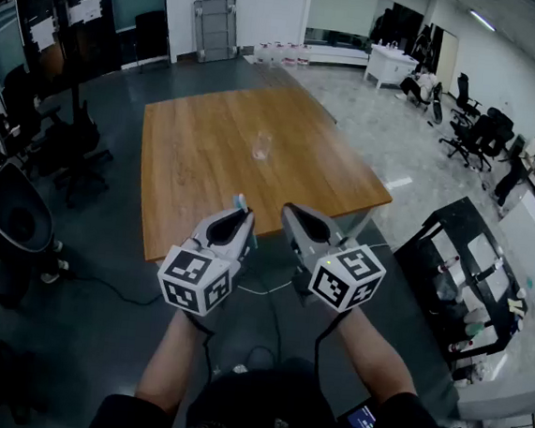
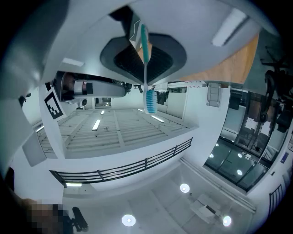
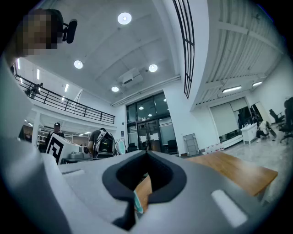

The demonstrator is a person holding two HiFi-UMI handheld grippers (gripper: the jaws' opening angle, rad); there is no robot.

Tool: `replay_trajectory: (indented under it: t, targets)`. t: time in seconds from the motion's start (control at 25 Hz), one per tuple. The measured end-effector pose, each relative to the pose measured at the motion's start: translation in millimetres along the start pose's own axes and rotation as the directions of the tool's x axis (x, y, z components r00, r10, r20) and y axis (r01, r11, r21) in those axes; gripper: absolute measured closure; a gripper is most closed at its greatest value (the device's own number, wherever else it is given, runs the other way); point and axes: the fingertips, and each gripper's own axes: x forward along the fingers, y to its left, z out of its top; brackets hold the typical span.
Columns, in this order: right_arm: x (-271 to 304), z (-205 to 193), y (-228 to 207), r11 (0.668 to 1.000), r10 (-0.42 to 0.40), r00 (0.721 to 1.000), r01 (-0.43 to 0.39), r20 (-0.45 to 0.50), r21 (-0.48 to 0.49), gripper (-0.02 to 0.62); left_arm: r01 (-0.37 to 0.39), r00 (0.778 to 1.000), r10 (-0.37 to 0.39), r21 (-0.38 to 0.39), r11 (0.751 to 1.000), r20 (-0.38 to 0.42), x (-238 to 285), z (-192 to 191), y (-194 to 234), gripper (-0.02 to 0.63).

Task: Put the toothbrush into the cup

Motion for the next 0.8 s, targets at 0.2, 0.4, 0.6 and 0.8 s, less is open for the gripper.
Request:
replay_trajectory:
  t: [0.2,0.4,0.6,0.8]
  targets:
    - [5.9,-1.9,2.7,1.000,-0.004,1.000,0.004,-0.005,0.006,0.592,0.003,1.000,-0.003,-0.003,1.000,-0.001,-1.7,1.0,5.1,0.580]
    - [5.5,-8.3,-3.1,1.000,-0.011,1.000,0.011,-0.022,0.007,0.592,0.002,1.000,-0.002,-0.004,1.000,-0.004,2.5,-3.4,3.8,0.580]
    - [11.4,-9.3,-0.9,1.000,-0.015,1.000,0.015,-0.024,0.009,0.594,0.004,1.000,-0.004,-0.007,1.000,-0.005,1.1,-3.6,9.8,0.580]
    - [14.9,-8.1,-2.6,1.000,-0.027,0.999,0.028,-0.027,0.011,0.592,0.013,1.000,-0.014,-0.011,1.000,-0.006,3.5,-2.3,13.0,0.580]
